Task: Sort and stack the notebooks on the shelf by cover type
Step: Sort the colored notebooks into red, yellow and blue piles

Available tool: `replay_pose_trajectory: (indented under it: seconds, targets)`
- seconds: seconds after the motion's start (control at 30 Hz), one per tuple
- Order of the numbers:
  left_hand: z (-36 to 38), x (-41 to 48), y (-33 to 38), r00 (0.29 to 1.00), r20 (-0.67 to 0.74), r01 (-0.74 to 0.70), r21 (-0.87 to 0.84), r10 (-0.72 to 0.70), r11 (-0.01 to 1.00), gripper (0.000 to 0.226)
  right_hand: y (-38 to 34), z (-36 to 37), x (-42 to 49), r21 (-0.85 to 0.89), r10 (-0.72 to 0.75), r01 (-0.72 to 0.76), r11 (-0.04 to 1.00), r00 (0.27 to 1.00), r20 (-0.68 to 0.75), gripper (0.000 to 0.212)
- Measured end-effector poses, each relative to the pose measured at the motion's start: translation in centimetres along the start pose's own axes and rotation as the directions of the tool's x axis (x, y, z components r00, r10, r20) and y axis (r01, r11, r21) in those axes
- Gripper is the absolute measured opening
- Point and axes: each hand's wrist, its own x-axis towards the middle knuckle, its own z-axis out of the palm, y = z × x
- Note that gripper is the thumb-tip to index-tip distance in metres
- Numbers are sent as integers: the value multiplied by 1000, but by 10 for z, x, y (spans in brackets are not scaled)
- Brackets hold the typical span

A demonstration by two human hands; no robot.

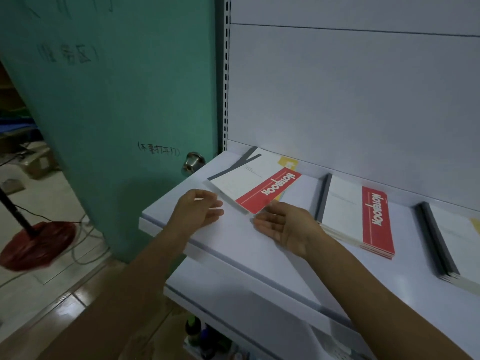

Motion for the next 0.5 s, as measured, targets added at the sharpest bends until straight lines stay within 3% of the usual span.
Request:
replay_pose_trajectory:
  seconds: [0.1, 0.2, 0.4, 0.5]
  targets:
    - [-13, 24, 7, 990, 94, 115, -120, -104, 986, 18, 1, 8, 13, 27, 24, -25, 999, 999, 38, 27]
    - [-18, 44, 12, 977, 159, 164, -137, -142, 977, 19, 1, 15, 19, 79, 55, -61, 995, 996, 75, 23]
    - [-29, 82, 18, 933, 330, 118, 91, -142, 989, 30, 1, 23, 24, 161, 46, -56, 985, 997, 64, 23]
    - [-41, 92, 19, 852, 507, 18, 222, -131, 975, 28, 2, 28, 22, 143, -26, 26, 989, 1000, -4, 20]
